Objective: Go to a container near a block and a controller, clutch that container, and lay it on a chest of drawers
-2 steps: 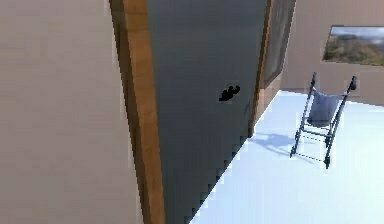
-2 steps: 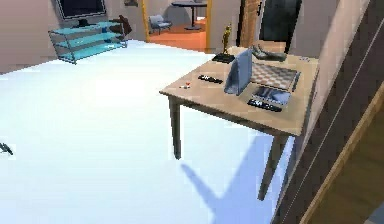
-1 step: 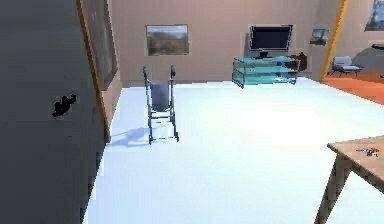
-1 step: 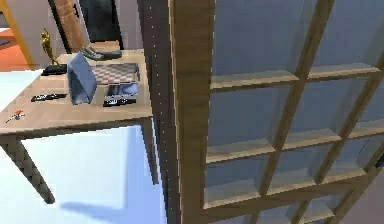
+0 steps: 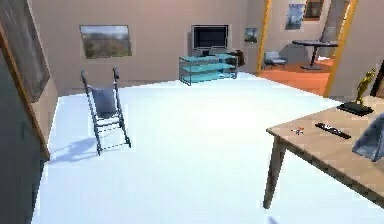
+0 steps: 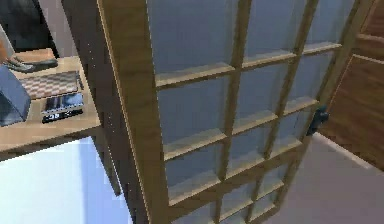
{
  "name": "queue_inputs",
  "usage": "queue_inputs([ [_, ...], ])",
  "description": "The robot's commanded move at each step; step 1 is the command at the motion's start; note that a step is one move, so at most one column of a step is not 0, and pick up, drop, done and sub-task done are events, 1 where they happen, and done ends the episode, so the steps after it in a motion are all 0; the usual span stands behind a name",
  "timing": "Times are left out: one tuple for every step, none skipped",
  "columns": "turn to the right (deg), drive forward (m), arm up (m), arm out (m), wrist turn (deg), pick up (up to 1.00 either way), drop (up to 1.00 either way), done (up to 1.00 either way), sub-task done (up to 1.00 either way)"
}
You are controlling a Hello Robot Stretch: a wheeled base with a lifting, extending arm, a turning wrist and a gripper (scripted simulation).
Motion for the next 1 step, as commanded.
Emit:
queue_inputs([
  [0.0,1.0,0.0,0.0,0.0,0.0,0.0,0.0,0.0],
])
